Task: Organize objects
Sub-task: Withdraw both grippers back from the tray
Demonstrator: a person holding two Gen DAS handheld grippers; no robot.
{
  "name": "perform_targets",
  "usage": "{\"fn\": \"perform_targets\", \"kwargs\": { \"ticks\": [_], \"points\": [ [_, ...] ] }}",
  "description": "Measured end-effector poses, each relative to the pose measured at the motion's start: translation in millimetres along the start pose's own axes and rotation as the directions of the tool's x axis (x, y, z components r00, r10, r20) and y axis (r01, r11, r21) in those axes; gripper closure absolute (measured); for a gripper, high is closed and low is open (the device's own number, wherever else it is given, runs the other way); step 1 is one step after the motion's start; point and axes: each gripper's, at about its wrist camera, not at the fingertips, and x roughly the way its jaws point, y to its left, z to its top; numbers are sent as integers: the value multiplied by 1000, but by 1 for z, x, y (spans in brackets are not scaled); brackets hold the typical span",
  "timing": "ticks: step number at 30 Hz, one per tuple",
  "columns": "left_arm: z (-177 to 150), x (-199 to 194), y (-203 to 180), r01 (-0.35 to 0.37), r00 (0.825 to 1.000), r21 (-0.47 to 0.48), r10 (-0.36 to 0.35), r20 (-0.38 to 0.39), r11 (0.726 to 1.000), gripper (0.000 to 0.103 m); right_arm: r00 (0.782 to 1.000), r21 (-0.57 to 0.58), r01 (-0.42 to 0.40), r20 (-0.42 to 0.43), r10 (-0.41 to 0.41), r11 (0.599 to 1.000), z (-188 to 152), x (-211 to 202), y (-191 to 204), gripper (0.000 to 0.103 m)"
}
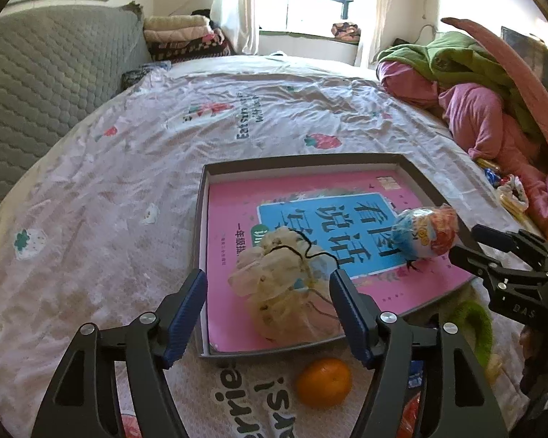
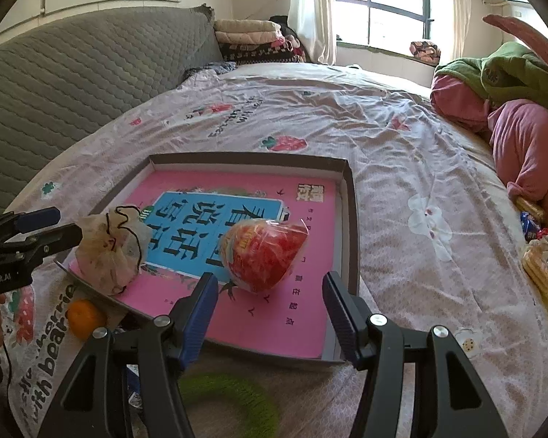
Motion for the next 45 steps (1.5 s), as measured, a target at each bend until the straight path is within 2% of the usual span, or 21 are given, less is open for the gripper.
{"fn": "perform_targets", "kwargs": {
  "ticks": [11, 19, 28, 36, 45],
  "points": [
    [-3, -22, 2, 7, 999, -12, -6, 36, 1000, 29, 999, 0, -4, 39, 4, 1000, 1, -13, 2, 44],
    [-9, -39, -3, 19, 998, -23, -17, 62, 1000, 29, 995, -20, -2, 104, 5, 1000, -2, -40, 11, 44],
    [-24, -60, -22, 55, 993, 23, -57, 103, 998, 29, 991, 12, -19, 132, 17, 1000, -10, -62, 14, 44],
    [-44, -69, -30, 102, 990, 27, -104, 92, 994, 29, 991, 5, -11, 132, 10, 1000, -22, -71, 22, 44],
    [-64, -71, -35, 118, 991, 27, -119, 60, 993, 29, 994, 28, -7, 106, 4, 1000, -35, -73, 17, 44]
  ]
}}
